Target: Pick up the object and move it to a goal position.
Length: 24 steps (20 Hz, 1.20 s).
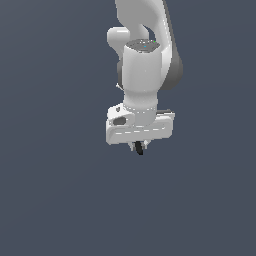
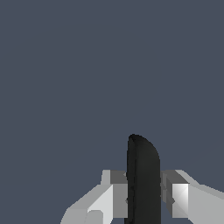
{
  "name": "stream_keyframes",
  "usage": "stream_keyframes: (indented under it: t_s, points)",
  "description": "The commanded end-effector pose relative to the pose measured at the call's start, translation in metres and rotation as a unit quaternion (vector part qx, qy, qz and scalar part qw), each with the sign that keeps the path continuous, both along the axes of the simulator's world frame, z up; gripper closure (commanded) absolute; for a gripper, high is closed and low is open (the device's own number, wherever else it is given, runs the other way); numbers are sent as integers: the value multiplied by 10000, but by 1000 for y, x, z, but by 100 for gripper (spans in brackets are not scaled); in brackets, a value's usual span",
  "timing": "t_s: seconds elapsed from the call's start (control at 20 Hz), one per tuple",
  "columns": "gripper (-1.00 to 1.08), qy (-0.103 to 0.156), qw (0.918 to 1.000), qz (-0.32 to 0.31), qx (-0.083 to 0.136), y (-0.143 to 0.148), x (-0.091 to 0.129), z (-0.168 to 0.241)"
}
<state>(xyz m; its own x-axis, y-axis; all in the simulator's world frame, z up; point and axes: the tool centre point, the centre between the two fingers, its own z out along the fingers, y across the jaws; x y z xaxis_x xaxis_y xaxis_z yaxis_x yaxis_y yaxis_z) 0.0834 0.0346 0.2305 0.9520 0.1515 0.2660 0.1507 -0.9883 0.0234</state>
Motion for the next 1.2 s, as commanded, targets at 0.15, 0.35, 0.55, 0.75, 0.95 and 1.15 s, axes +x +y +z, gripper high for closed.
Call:
stream_keyframes:
  t_s: [0.15,0.35,0.55,0.75,0.95,1.15]
  points:
    - [108,-18,10000,0,-1,16,-23,58]
    - [108,-20,10000,1,-2,27,-37,94]
    - [108,-20,10000,1,-2,35,-48,124]
    - [108,-21,10000,2,0,42,-56,146]
    - [108,-21,10000,3,2,45,-59,157]
    - [108,-20,10000,3,4,46,-58,159]
